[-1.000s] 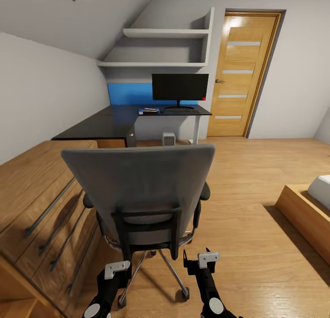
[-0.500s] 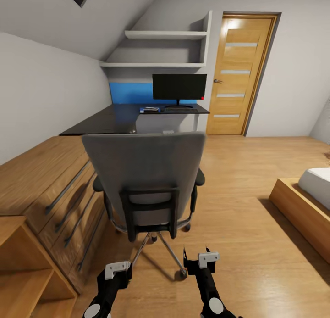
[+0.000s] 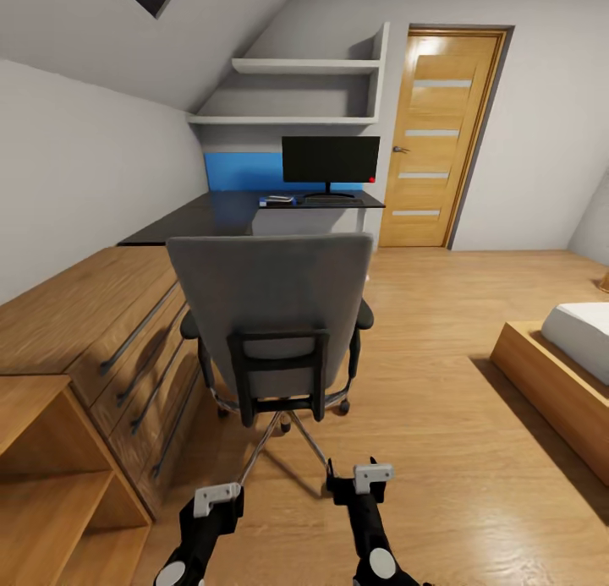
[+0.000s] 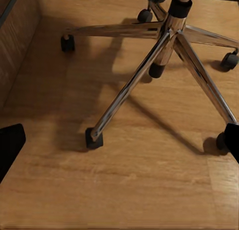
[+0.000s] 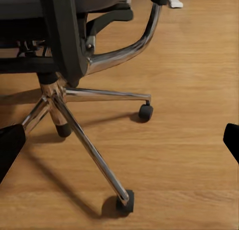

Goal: In the bedroom, organize the workspace by keeping the computer under the desk, ensuring the monitor is on the desk, placing the keyboard on the desk next to the monitor, placing the mouse on the desk next to the keyboard, moving the folder from the swivel chair onto the desk next to the mouse, stacking the notebook on top of the folder with the pen on top of the notebook, and positioning the swivel chair next to the desk.

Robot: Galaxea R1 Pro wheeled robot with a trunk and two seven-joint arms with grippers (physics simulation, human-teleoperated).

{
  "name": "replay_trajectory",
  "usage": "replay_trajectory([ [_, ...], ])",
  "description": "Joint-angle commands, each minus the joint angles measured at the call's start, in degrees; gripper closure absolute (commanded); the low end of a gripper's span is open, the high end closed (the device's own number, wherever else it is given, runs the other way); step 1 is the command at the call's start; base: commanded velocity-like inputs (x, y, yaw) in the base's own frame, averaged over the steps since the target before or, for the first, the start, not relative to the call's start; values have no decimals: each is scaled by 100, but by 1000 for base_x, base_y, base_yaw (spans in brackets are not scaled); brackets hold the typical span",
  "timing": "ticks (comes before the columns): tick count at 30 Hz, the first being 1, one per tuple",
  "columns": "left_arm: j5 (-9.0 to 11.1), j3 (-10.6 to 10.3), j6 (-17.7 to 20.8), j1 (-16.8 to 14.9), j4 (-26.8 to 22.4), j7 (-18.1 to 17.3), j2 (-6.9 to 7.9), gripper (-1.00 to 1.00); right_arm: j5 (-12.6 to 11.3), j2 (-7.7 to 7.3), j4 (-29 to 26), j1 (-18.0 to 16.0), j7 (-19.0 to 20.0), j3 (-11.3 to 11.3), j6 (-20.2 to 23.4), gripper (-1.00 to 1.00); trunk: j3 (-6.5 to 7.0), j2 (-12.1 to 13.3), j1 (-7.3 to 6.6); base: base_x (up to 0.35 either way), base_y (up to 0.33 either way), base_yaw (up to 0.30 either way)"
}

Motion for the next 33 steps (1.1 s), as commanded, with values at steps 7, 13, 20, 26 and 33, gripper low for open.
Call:
replay_trajectory([
  [7,-49,-9,-83,-3,277,15,-5,-100,291,294,3,-8,-385,31,-21,-100,-5,-2,-1,-13,0,0],
  [13,-52,-38,-150,-7,373,88,-5,-100,730,464,6,-16,-541,10,7,-100,-5,-2,-1,-3,0,0],
  [20,-53,-188,-132,-10,53,548,-5,-100,834,516,-3,-46,-576,-6,76,-100,-5,-2,-1,0,0,0],
  [26,-47,-432,-121,-10,-172,933,-5,-100,845,525,-4,-69,-581,-14,156,-100,-5,-2,-1,0,0,0],
  [33,-45,-508,-156,-11,-239,1044,-5,-100,846,505,3,-70,-573,-28,130,-100,-5,-2,-1,0,0,0],
])
